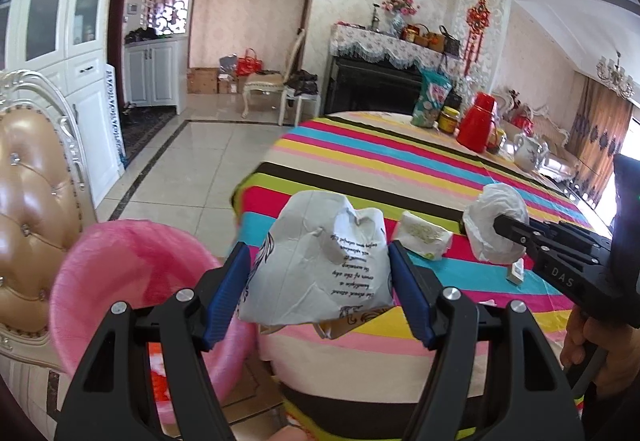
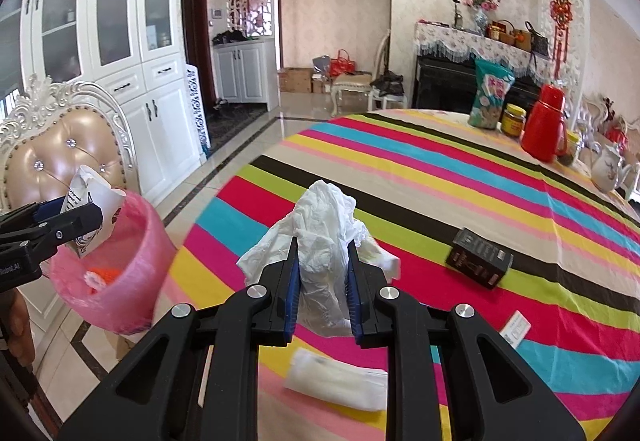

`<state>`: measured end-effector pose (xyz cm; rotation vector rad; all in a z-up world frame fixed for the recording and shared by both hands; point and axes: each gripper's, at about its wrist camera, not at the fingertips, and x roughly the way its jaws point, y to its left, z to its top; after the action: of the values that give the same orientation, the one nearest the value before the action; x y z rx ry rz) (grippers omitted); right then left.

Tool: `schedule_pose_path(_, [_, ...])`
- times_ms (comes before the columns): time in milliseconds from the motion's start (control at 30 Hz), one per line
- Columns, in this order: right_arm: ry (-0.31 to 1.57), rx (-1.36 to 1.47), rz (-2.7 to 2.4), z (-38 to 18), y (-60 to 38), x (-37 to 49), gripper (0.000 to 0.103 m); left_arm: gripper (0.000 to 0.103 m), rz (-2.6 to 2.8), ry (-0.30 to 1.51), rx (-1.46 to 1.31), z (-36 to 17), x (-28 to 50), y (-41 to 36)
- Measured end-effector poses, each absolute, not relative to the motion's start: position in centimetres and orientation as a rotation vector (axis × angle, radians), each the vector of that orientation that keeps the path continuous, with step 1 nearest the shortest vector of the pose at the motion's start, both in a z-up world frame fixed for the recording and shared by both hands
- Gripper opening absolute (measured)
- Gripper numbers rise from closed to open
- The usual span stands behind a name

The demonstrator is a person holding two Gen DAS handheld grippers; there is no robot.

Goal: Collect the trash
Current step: 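Carry the plastic bag and tissue over the pink bin with both tools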

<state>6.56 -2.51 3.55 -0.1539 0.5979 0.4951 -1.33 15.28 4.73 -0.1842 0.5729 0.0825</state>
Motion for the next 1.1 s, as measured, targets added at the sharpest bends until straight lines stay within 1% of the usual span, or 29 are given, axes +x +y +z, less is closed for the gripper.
schedule_pose_path(500, [0.569, -0.177, 0.627, 4.9, 4.8, 3.9, 0.021, 0.068, 0.248, 0.521, -0.222, 6.1, -7.9, 23.4])
schedule_pose_path(1100, [0.595, -0.228, 0.789, 3.4, 15.7, 2.1, 0.021, 0.068, 0.347, 0.523, -0.292, 4.6, -9.4, 30.1])
